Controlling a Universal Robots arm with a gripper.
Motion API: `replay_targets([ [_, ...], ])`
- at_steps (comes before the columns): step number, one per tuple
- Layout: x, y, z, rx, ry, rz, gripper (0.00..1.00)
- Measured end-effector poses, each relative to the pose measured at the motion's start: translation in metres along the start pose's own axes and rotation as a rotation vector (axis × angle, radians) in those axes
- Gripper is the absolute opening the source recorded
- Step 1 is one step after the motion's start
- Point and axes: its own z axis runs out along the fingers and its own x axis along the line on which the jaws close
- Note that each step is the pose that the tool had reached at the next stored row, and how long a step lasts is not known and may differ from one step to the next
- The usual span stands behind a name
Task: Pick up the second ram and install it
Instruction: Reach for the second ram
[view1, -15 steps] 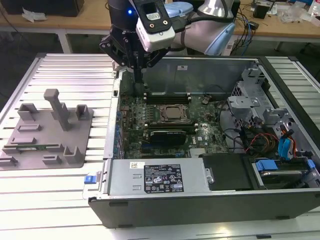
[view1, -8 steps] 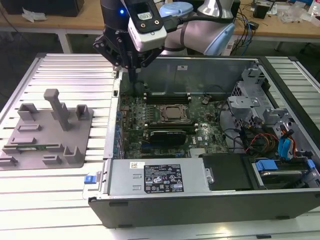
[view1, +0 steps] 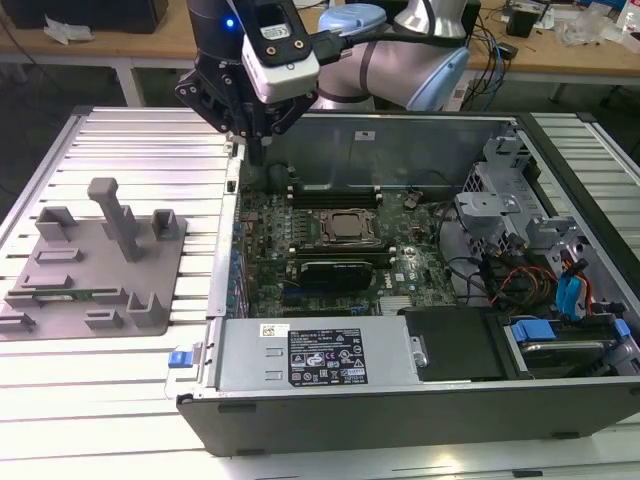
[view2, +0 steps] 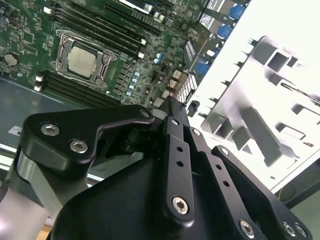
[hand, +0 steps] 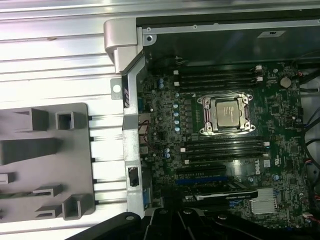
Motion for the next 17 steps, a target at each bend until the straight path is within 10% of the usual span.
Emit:
replay_targets([
  [17,0.0138,-0.0010,-0.0004,0.0000,0.0000,0.000,0.08],
])
